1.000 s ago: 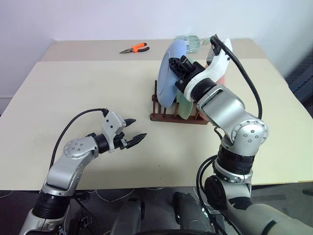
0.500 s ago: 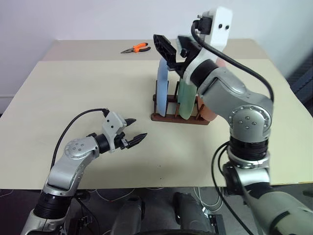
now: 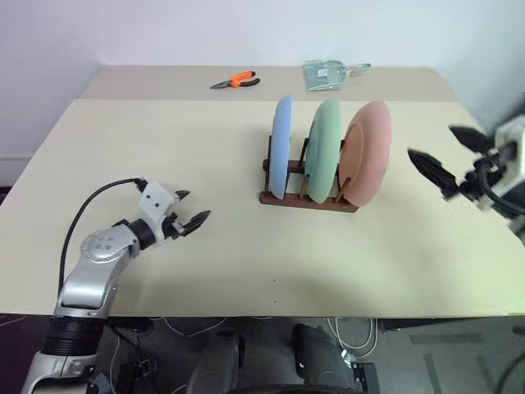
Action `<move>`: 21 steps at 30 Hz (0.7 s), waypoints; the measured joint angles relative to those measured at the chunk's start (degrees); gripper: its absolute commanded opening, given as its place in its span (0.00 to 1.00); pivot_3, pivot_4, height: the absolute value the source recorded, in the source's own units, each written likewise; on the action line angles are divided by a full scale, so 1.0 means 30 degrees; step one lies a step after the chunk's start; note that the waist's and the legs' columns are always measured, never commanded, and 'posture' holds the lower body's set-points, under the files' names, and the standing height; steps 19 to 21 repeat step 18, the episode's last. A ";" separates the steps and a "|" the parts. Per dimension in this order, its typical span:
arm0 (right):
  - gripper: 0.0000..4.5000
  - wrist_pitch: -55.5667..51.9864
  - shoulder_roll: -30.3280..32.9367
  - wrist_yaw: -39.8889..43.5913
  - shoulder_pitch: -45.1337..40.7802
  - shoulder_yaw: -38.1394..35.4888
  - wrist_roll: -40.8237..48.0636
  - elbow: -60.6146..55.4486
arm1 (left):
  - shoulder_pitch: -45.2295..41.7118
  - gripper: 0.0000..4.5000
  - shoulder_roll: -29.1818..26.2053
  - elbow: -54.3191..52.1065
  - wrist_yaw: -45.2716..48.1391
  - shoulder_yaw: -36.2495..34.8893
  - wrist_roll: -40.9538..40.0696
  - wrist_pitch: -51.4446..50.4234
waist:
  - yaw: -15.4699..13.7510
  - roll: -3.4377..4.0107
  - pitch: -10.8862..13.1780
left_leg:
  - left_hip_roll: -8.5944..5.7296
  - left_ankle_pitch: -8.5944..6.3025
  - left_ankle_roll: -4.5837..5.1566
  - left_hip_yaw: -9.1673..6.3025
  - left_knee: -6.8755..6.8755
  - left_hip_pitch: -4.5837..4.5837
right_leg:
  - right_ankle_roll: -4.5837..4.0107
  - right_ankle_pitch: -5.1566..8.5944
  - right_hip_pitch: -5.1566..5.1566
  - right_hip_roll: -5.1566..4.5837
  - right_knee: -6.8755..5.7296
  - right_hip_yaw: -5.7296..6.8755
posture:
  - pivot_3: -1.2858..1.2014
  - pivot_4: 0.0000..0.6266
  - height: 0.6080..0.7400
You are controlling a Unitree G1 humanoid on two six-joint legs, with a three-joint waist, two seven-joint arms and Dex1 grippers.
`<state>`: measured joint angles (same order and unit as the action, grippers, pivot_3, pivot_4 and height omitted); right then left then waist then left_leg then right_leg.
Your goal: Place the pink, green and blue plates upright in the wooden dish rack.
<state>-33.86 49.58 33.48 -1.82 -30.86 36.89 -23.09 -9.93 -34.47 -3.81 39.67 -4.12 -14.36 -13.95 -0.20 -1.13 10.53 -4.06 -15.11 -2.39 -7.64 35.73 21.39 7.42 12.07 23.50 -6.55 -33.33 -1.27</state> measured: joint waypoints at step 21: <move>0.93 0.4566 -0.2057 0.1792 -0.0506 0.4314 -0.4600 0.6199 | 0.2032 0.80 0.0495 -0.1356 -0.1162 -0.0525 0.0005 0.0151 | -0.0122 0.0022 0.0020 | -0.0003 -0.0005 -0.0002 -0.0003 0.0101 0.0021 | 0.0036 0.0016 -0.0026 -0.0034 -0.0007 0.0029 | 0.52 0.24 1.00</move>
